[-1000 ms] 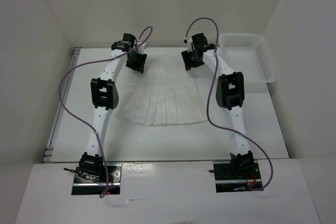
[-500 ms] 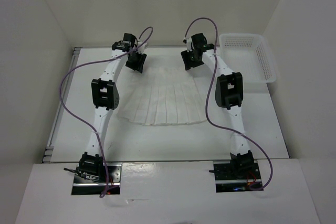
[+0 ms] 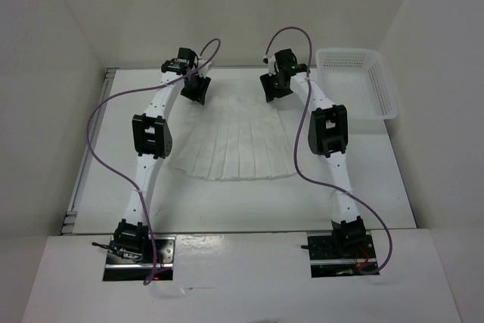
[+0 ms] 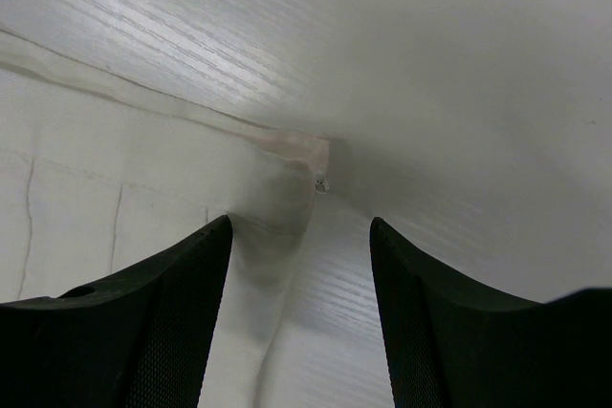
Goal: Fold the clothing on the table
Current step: Fold the skirt
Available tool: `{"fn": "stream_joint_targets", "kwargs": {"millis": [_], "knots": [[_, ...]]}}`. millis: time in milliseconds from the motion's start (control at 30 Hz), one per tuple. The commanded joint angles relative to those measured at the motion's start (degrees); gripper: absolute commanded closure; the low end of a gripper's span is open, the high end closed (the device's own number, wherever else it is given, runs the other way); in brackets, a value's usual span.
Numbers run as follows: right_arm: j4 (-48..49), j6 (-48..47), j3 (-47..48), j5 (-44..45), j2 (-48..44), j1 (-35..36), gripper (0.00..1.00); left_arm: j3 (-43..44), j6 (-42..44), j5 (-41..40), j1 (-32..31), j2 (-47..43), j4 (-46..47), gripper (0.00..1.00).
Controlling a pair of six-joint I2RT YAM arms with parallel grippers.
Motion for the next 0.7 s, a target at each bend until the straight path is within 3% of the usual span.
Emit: {"fn": "stream_joint_targets", "kwargs": {"millis": [0, 233, 667], "knots": [[-0.52, -0.39, 4.09, -0.47, 0.20, 0.48, 0.35, 2.39, 1.33, -1.48, 0.10, 1.93, -0.56, 0.44], [-1.05, -0.39, 4.71, -0.99, 0.20, 0.48, 0.35, 2.92, 1.33, -0.95, 0.62, 1.93, -0.56, 0.45], [-1.05, -0.39, 6.91, -1.52, 1.79, 0.48, 0.35, 2.92, 1.33, -2.01, 0.62, 2.45, -0.56, 0.62]]}}
